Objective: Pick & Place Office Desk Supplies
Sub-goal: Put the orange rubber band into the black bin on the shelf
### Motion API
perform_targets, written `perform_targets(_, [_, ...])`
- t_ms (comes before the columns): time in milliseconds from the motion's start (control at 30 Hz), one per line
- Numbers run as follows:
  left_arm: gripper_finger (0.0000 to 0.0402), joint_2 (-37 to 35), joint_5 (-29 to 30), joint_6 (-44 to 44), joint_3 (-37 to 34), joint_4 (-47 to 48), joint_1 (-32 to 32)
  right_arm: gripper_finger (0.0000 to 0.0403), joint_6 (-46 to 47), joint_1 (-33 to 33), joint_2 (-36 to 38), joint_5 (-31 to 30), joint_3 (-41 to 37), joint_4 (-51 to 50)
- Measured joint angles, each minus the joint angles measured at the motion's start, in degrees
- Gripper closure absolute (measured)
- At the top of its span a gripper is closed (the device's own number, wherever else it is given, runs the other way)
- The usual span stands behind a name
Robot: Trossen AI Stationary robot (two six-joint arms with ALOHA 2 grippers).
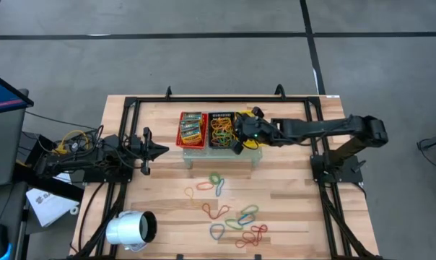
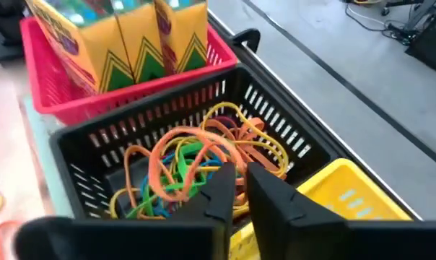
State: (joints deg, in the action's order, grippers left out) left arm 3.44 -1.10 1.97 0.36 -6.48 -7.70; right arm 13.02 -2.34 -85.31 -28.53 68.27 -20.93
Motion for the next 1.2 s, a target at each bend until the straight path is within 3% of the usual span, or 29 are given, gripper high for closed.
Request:
perform_targets(667, [0.0394,0.00,0.00,-0.01,0.00,0.00,0.02,0.0213,0.49,2.60,-0.06,-0.01,0.00,0.69])
perform_targets(967, [0.0394,0.00,-0.02,-0.01,0.00,-0.02,0.00,0.0200,4.06,11.75,-0.86,0.44,0.01,2.59])
perform_targets(1200, [0.0394,0.07,0.00,0.00,0.00,-0.03,0.00,0.0202,8.11,20.72,-8.72,0.13,0.04,10.83])
